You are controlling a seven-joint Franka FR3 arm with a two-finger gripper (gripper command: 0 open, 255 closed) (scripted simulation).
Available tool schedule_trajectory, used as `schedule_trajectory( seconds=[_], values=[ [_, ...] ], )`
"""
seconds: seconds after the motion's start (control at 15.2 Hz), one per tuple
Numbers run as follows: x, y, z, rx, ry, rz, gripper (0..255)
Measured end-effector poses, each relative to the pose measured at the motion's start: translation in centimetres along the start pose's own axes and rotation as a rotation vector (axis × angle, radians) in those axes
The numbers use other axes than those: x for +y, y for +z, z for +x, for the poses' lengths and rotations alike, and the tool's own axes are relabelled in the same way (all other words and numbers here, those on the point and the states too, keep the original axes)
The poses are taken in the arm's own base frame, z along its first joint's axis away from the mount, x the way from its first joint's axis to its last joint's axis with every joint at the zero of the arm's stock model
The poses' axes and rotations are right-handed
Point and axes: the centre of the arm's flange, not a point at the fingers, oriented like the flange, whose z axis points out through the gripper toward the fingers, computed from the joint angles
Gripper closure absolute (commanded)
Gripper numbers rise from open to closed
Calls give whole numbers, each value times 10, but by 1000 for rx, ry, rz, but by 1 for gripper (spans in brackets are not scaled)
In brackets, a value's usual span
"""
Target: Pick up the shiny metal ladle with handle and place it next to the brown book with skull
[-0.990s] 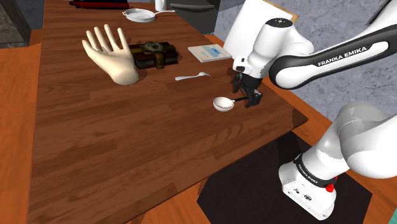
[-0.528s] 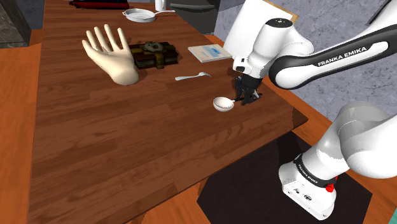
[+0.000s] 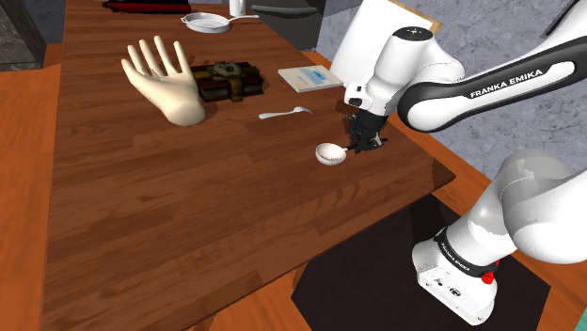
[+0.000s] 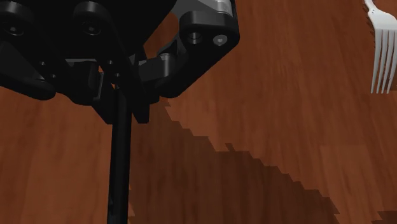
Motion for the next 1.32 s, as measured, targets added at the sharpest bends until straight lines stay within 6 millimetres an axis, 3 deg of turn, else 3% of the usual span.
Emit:
schedule_trajectory(
  seconds=[1.32],
  values=[
    [10, -98, -11, -1, 1, 1, 255]
  ],
)
